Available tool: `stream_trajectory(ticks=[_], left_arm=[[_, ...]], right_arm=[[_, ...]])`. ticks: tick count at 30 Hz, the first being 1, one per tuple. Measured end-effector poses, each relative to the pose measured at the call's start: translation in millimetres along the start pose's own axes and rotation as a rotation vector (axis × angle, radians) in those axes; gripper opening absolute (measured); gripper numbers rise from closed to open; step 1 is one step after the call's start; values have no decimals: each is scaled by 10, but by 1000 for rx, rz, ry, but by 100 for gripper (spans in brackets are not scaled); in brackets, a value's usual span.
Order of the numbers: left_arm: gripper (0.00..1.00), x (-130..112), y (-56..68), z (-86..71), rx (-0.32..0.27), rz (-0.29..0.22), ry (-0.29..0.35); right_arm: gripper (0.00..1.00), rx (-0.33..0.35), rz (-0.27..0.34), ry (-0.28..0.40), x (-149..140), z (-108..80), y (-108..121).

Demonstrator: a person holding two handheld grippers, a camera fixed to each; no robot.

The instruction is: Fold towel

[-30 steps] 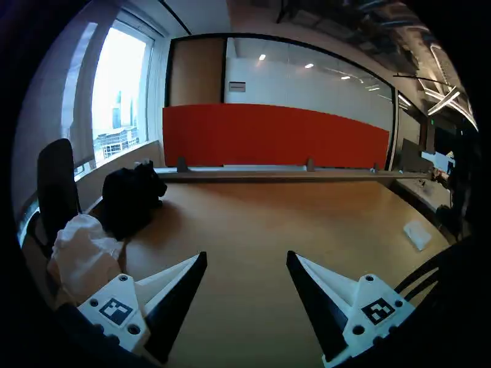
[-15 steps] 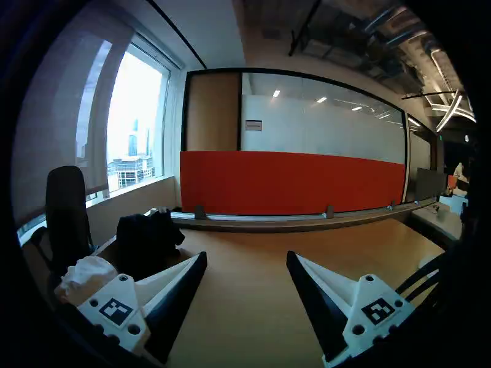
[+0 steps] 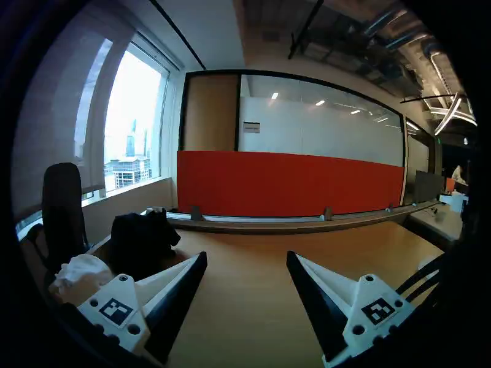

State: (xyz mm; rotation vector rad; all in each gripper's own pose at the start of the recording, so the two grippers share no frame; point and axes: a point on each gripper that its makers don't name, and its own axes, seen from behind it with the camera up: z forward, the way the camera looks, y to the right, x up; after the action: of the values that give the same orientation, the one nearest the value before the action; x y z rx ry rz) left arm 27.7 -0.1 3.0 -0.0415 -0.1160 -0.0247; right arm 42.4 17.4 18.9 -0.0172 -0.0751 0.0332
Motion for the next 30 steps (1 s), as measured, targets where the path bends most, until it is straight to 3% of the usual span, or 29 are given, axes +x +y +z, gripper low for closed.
stream_trajectory(ticks=[12, 21, 30], left_arm=[[96, -259, 1, 62, 6, 55, 31], [96, -503, -15, 99, 29, 65, 49], [96, -705, -5, 130, 36, 75, 74]], right_arm=[[100, 21, -28, 14, -11, -93, -161], [100, 35, 10, 0, -74, -150, -255], [100, 47, -10, 9, -109, -176, -373]])
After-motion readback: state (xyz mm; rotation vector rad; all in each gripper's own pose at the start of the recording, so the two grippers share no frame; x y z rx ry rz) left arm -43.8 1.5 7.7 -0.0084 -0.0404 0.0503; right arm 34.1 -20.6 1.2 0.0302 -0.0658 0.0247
